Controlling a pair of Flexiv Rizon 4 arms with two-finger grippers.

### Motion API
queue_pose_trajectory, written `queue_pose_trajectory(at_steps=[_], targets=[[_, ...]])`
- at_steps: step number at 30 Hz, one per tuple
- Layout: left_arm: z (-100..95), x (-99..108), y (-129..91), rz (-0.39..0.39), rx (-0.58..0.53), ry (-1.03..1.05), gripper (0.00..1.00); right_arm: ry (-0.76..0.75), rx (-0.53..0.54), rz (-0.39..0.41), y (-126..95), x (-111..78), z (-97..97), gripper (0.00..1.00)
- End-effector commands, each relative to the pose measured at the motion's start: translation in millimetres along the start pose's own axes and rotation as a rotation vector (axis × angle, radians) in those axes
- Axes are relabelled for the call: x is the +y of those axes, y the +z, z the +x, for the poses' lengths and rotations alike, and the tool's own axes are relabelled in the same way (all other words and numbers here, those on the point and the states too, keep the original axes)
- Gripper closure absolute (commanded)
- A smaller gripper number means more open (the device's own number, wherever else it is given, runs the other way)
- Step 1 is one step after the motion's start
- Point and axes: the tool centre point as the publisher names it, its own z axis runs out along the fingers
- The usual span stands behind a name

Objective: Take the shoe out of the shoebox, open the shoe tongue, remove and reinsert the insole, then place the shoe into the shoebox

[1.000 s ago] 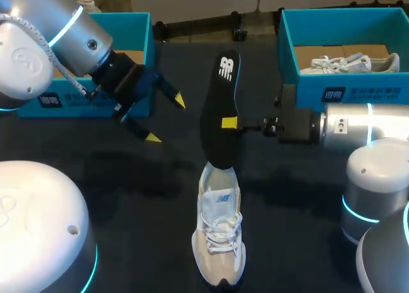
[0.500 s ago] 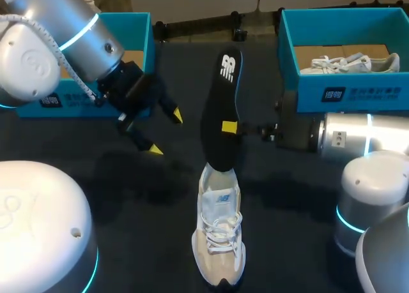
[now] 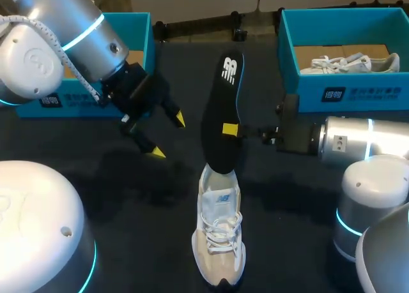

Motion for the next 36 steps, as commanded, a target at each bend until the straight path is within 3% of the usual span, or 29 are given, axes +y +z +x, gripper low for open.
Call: queue_pose_trajectory(at_steps=[1, 17, 29, 36], targets=[[2.3, -1.7, 13.1, -0.012, 0.017, -0.012, 0.00, -0.013, -0.006, -0.009, 2.1, -5.0, -1.8, 1.00], [22.1, 16.3, 48.4, -0.030, 0.081, -0.118, 0.00, -0.083, -0.024, -0.091, 12.8, -32.8, -9.5, 1.00], [22.1, 16.3, 48.4, -0.030, 0.081, -0.118, 0.00, -0.083, -0.024, -0.091, 12.8, -32.8, -9.5, 1.00], [31.8, 20.1, 70.4, -0.043, 0.082, -0.131, 0.00, -0.122, -0.048, -0.081, 19.0, -43.1, -5.3, 1.00]])
